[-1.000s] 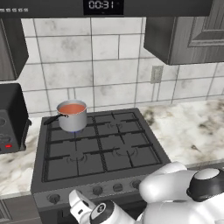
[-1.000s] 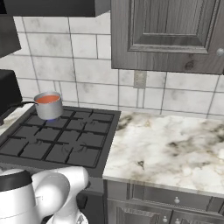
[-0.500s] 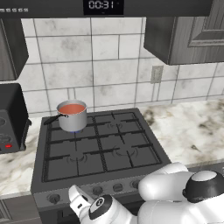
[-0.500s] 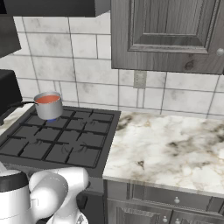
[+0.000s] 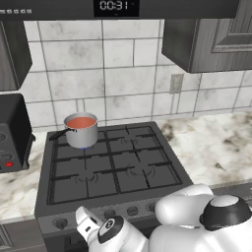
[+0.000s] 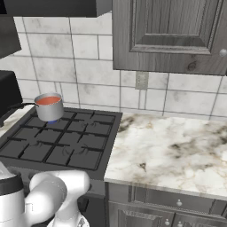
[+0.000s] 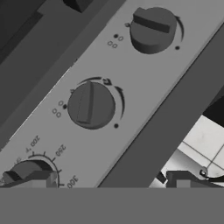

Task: Wait until the marinara sauce is simmered to a deep red color and then turn off the stove.

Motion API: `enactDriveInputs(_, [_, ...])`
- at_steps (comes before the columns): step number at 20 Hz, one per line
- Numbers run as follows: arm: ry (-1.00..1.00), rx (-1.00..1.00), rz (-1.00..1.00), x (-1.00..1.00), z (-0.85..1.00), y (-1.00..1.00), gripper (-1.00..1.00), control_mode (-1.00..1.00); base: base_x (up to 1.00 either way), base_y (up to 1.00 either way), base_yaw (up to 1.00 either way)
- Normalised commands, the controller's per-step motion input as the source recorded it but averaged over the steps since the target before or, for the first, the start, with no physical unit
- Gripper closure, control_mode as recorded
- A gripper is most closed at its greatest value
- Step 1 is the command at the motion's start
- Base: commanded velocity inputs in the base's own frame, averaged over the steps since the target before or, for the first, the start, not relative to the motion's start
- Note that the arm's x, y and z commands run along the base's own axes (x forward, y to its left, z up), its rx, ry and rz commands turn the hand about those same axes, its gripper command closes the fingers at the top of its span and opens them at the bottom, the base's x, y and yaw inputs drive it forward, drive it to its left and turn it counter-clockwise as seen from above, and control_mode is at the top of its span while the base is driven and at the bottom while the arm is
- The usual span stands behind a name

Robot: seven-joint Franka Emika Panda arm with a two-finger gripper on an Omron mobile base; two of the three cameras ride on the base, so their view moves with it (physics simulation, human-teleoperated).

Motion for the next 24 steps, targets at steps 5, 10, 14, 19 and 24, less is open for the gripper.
enactDriveInputs(5, [0.0,0.0,0.0,0.0,-0.09,0.21,-1.0,-1.0,0.0,0.0,0.0])
enactDriveInputs(10, [-0.01,0.0,0.0,0.0,-0.11,0.11,-1.0,-1.0,0.0,0.0,0.0])
enactDriveInputs(14, [-0.04,0.0,0.0,0.01,-0.13,0.0,-1.0,-1.0,0.0,0.0,0.0])
enactDriveInputs(19, [-0.05,0.0,0.0,0.03,-0.1,0.0,-1.0,-1.0,0.0,0.0,0.0])
enactDriveInputs(24, [-0.03,0.0,0.0,0.08,-0.02,0.0,-1.0,-1.0,0.0,0.0,0.0])
